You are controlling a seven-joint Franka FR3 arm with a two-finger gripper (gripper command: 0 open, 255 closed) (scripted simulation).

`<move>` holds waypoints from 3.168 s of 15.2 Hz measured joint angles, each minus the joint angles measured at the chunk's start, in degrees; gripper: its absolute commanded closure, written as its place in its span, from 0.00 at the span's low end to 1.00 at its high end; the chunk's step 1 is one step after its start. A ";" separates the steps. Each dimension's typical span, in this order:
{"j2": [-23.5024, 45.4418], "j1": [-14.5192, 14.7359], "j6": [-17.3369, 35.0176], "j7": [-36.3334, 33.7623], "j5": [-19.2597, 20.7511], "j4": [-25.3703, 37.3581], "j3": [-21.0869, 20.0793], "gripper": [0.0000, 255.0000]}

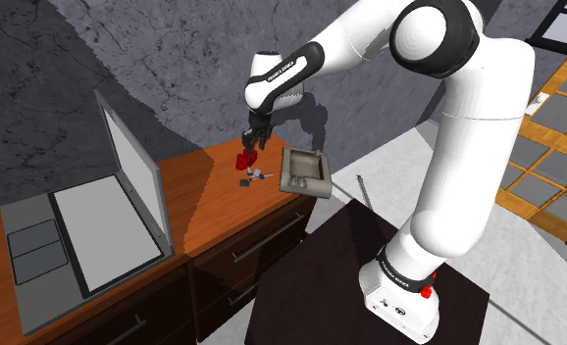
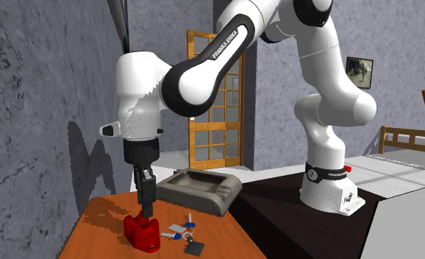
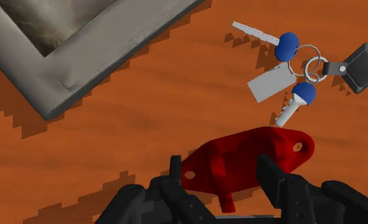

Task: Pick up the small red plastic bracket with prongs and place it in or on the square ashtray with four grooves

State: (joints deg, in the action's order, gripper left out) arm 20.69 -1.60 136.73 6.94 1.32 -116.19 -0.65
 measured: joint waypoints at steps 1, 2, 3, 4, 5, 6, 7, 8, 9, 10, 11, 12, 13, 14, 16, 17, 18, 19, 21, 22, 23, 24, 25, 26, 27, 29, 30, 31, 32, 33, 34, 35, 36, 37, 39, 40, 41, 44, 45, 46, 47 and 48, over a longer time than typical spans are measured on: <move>0.00 0.00 0.00 0.00 0.00 0.00 0.00 1.00; 0.00 0.00 0.00 0.00 0.00 0.00 0.00 1.00; 0.00 0.00 0.00 0.00 0.00 0.00 0.00 1.00; -0.04 0.02 0.01 0.00 -0.01 0.03 -0.03 1.00; -0.18 0.07 0.09 0.01 -0.03 0.17 -0.10 1.00; -0.06 0.03 0.07 0.01 -0.01 0.09 -0.05 1.00; -0.07 0.05 0.07 0.00 -0.02 0.12 -0.06 1.00; -0.26 0.11 0.16 0.01 -0.04 0.24 -0.15 1.00; -0.29 0.12 0.16 0.01 -0.04 0.26 -0.16 0.00; -0.28 0.11 0.16 0.00 -0.04 0.25 -0.15 0.00; 0.44 0.07 -0.70 1.20 0.19 1.67 -0.44 0.00; 1.22 0.05 -2.15 3.12 0.54 3.69 -0.90 0.00; 2.13 -0.14 -4.24 5.62 0.93 6.43 -1.40 0.00; 3.15 -0.33 -6.30 8.38 1.36 9.23 -1.93 0.00; 4.19 -0.43 -8.00 10.78 1.76 11.68 -2.39 0.00; 4.61 -0.43 -7.92 11.16 1.85 11.96 -2.46 0.00; 5.12 -0.44 -7.55 11.36 1.92 12.07 -2.47 0.00; 5.60 -0.43 -7.04 11.42 1.98 12.01 -2.47 0.00; 6.65 -0.43 -6.13 11.48 2.08 12.12 -2.43 0.00; 7.21 -0.43 -5.47 11.48 2.14 12.01 -2.40 0.00; 7.47 -0.43 -4.92 11.47 2.17 11.71 -2.38 0.00; 7.60 -0.43 -4.71 11.46 2.18 11.62 -2.37 0.00; 7.68 -0.41 -4.61 11.44 2.19 11.62 -2.37 0.00; 7.71 -0.41 -4.56 11.43 2.20 11.60 -2.37 0.00; 7.72 -0.40 -4.52 11.42 2.20 11.58 -2.37 0.00; 7.73 -0.40 -4.51 11.41 2.20 11.58 -2.37 0.00; 7.73 -0.40 -4.51 11.41 2.20 11.58 -2.37 1.00; 7.73 -0.40 -4.51 11.41 2.20 11.58 -2.37 1.00; 7.73 -0.40 -4.51 11.41 2.20 11.58 -2.37 1.00; 7.73 -0.40 -4.51 11.41 2.20 11.58 -2.37 1.00; 7.70 -0.38 -4.49 11.42 2.19 11.61 -2.40 1.00; 7.62 -0.39 -4.49 11.42 2.18 11.69 -2.39 1.00; 7.67 -0.39 -4.47 11.41 2.19 11.68 -2.38 1.00; 7.73 -0.39 -4.49 11.41 2.20 11.65 -2.38 1.00; 7.76 -0.39 -4.50 11.40 2.20 11.62 -2.37 1.00; 7.76 -0.39 -4.50 11.40 2.20 11.62 -2.37 0.00; 7.76 -0.39 -4.50 11.40 2.20 11.62 -2.37 0.00; 4.75 1.81 -3.98 5.54 1.78 8.17 -2.27 0.00; 3.50 2.64 -3.77 2.95 1.57 6.75 -2.21 0.00; 2.56 3.76 -3.74 0.01 1.43 5.84 -2.21 0.00; 1.83 4.78 -3.73 -2.92 1.29 5.15 -2.20 0.00; 0.81 5.82 -3.72 -5.89 1.17 4.18 -2.21 0.00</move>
State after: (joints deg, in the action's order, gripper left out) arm 21.50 4.22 133.01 1.05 2.48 -112.01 -2.86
